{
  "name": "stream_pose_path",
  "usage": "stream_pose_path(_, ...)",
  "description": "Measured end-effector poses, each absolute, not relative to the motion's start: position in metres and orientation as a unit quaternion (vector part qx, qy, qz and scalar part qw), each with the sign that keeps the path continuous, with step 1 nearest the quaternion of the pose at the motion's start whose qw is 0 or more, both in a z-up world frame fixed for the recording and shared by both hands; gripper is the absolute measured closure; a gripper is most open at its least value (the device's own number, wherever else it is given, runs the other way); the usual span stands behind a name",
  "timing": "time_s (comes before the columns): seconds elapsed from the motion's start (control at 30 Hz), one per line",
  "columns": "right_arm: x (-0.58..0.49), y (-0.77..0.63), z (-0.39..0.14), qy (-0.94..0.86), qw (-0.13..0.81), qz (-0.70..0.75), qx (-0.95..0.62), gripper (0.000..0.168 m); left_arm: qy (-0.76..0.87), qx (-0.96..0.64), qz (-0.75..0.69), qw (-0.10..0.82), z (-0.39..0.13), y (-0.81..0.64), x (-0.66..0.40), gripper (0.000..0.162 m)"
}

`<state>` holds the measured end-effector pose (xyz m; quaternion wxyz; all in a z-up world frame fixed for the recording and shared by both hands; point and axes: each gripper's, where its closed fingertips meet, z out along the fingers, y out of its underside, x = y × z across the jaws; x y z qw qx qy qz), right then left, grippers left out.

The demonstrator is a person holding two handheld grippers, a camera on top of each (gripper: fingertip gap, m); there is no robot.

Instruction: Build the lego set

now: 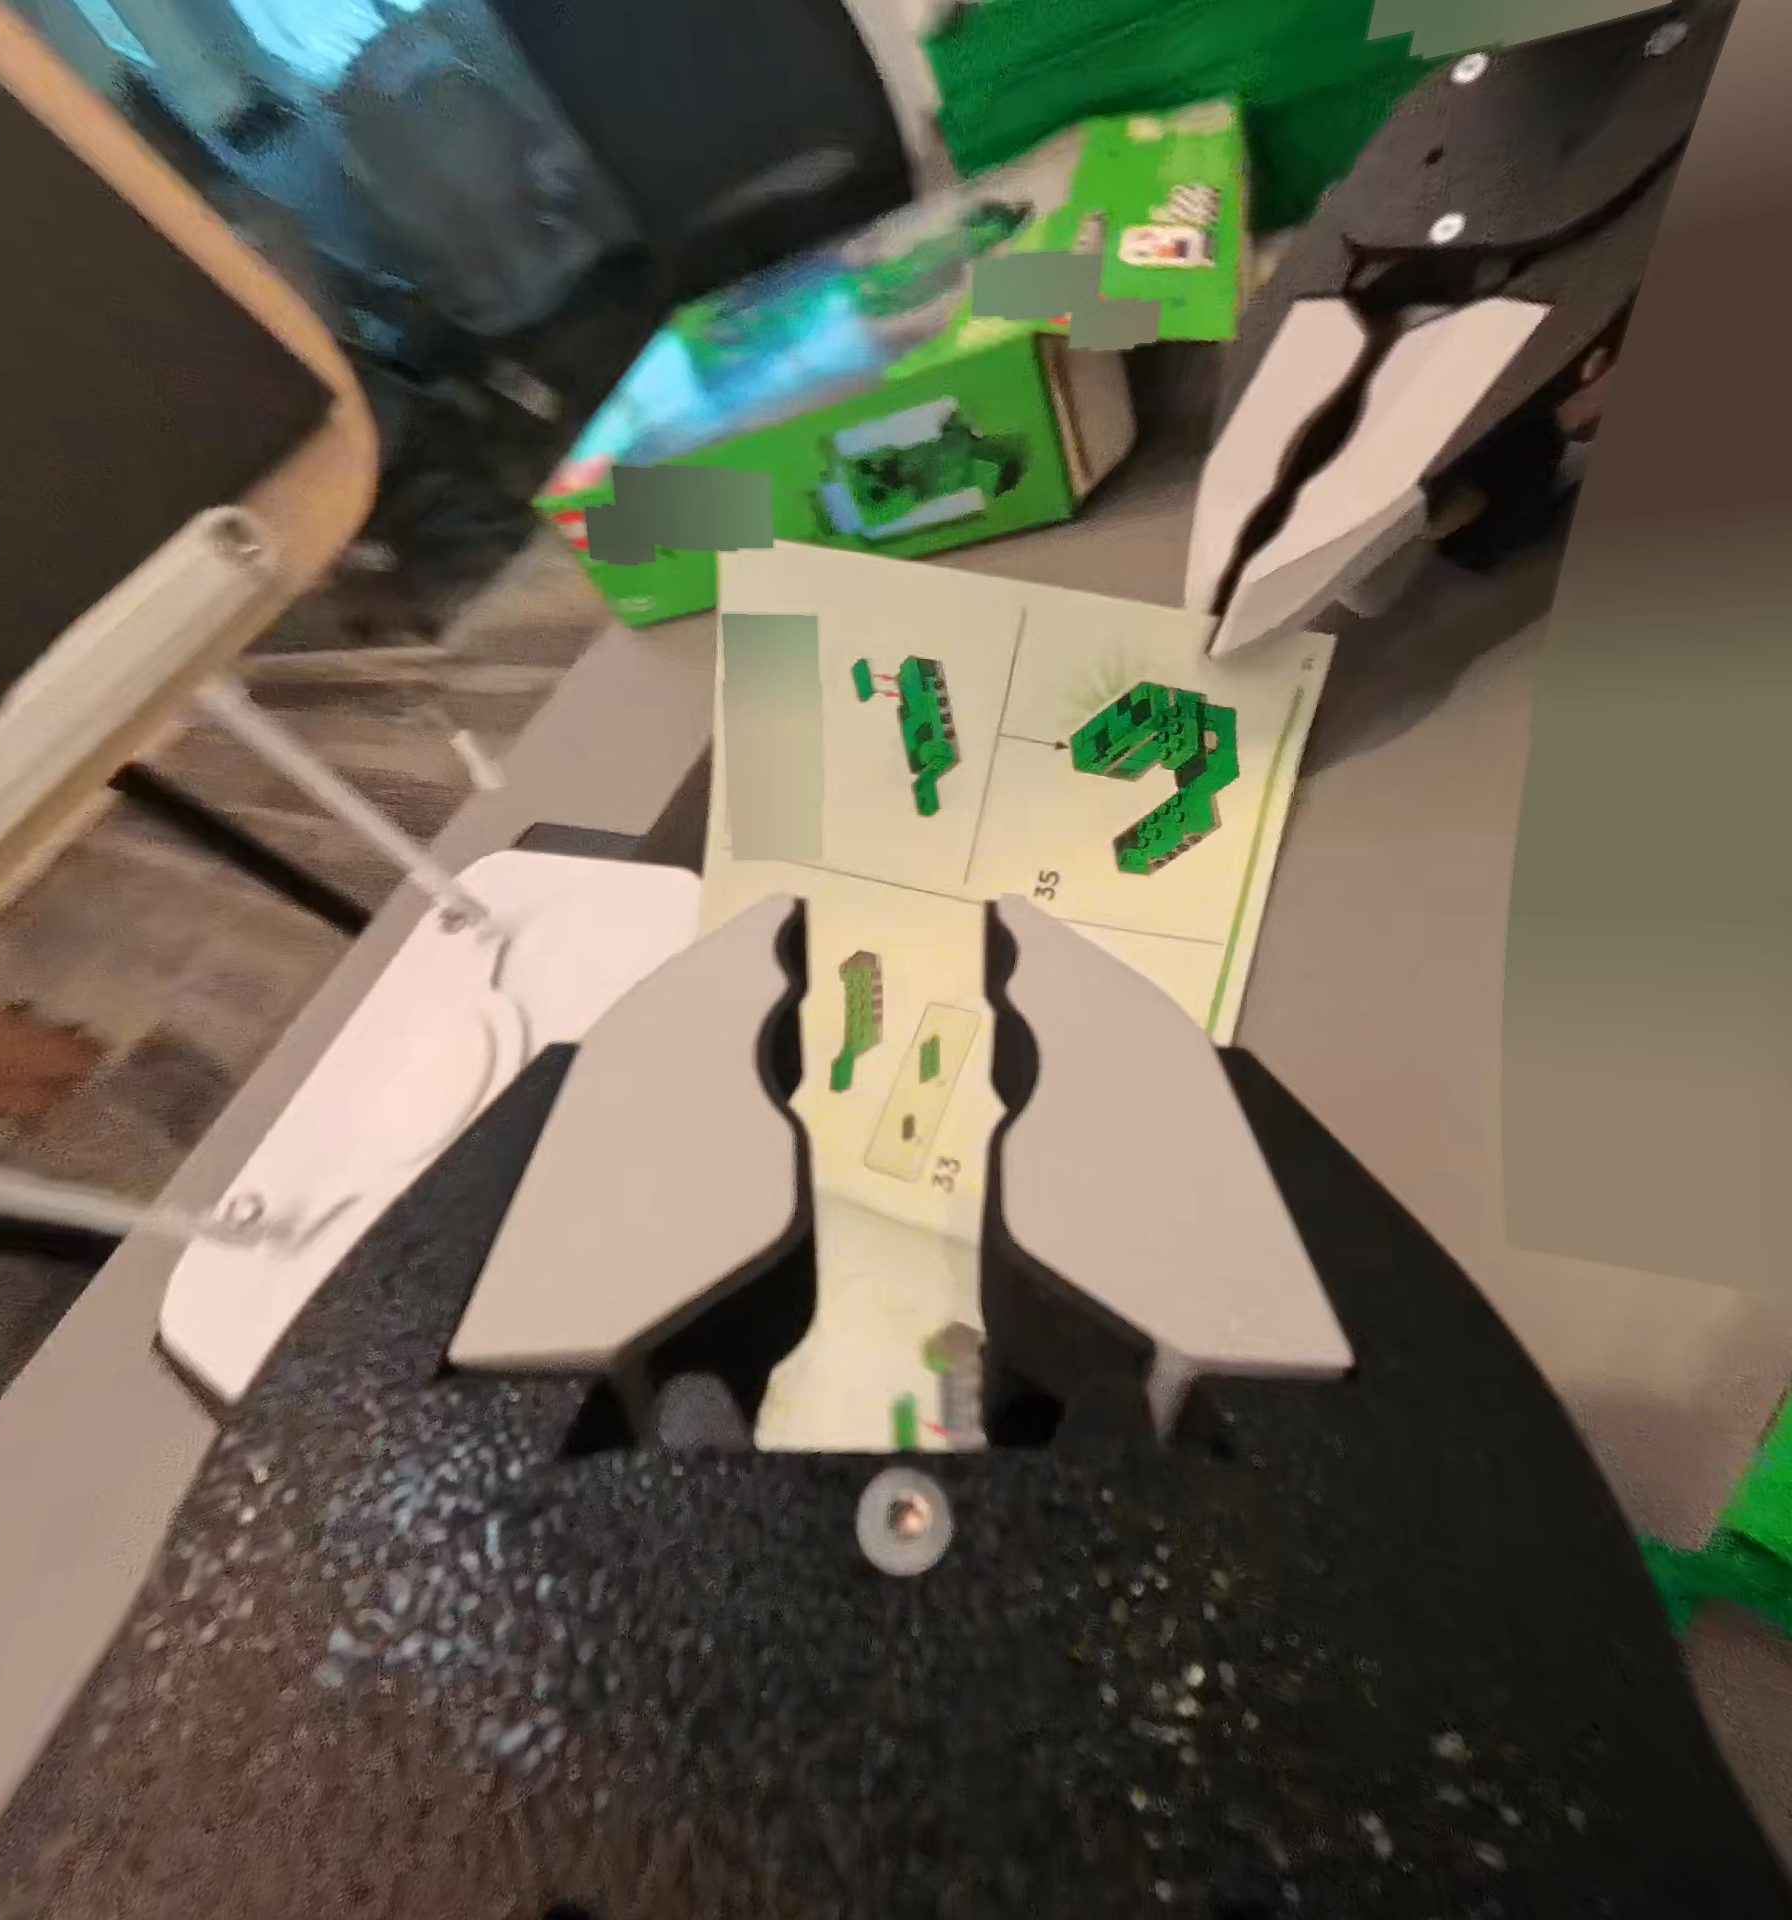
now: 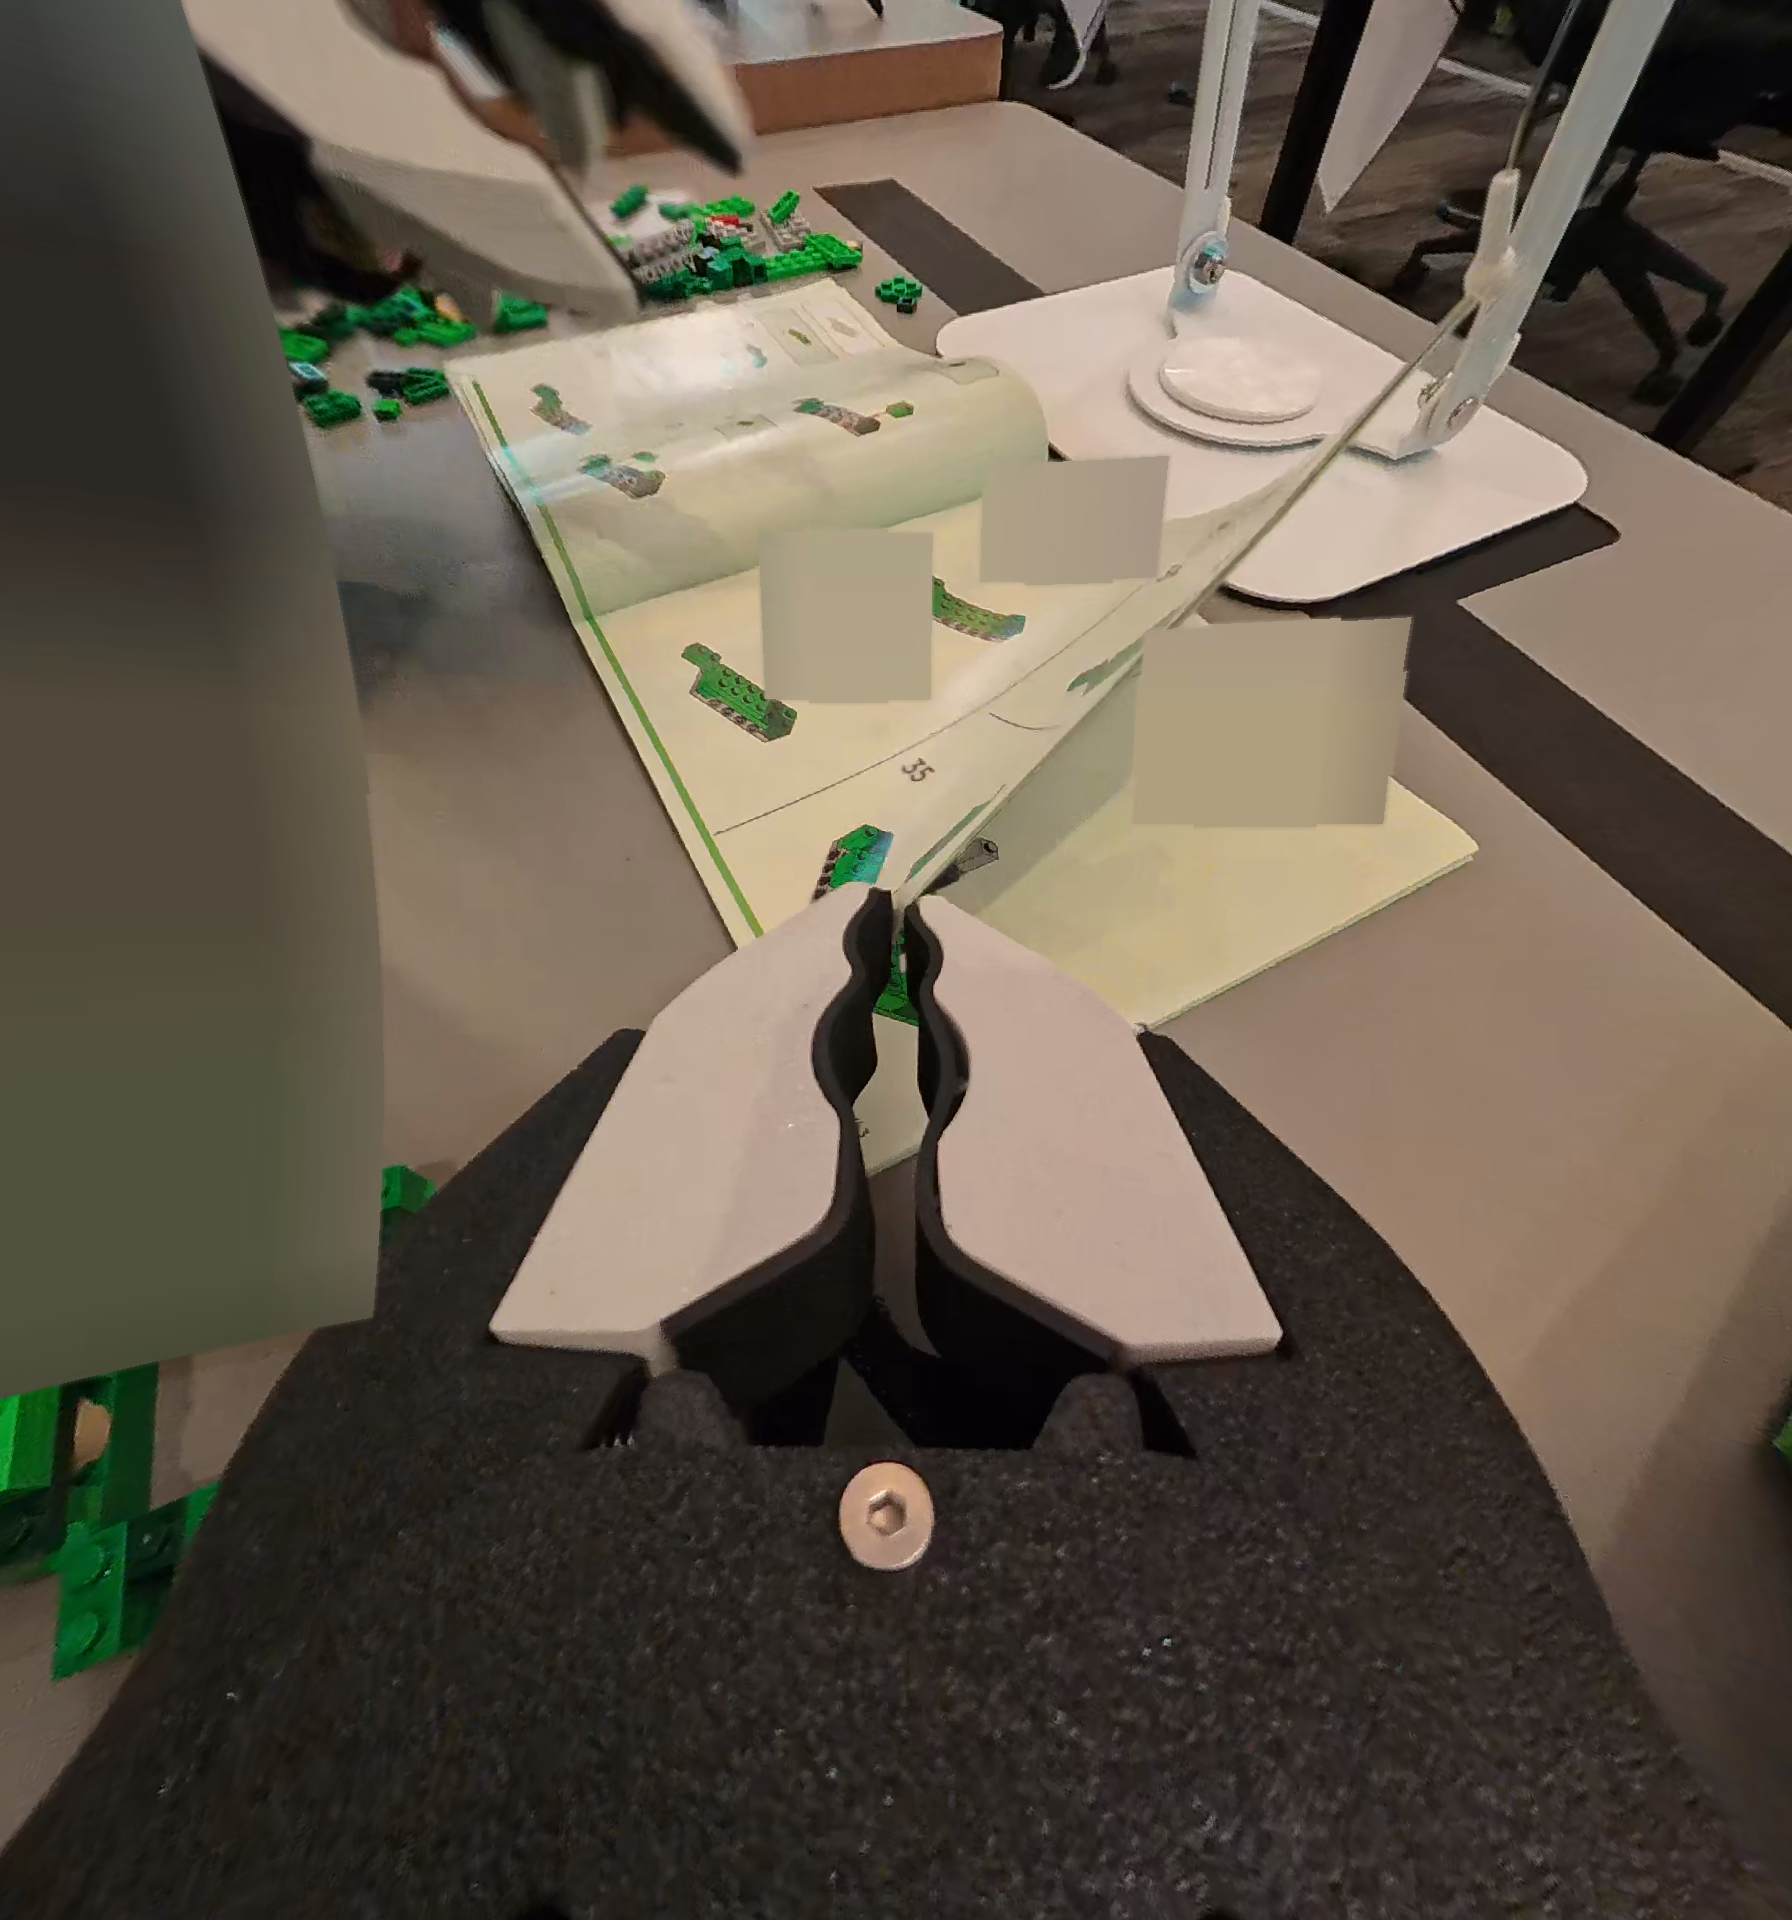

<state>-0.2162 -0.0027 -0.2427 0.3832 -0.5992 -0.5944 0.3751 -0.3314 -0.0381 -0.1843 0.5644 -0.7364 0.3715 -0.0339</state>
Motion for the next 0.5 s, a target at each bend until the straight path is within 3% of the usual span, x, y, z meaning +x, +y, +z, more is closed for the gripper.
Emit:
stream_pose_path(0.17, -0.216, -0.005, -0.243, -0.601, 0.384, 0.373, -0.593, 0.167, 0.463, -0.746, -0.138, 0.458, -0.185, 0.014, -0.327, 0.108)
stream_pose_path(0.33, -0.216, -0.007, -0.243, -0.606, 0.388, 0.371, -0.587, 0.167, 0.494, -0.768, -0.194, 0.357, -0.23, 0.06, -0.332, 0.092)
stream_pose_path(0.5, -0.216, -0.006, -0.242, -0.605, 0.39, 0.371, -0.587, 0.167, 0.487, -0.773, -0.244, 0.325, -0.252, 0.07, -0.325, 0.104)
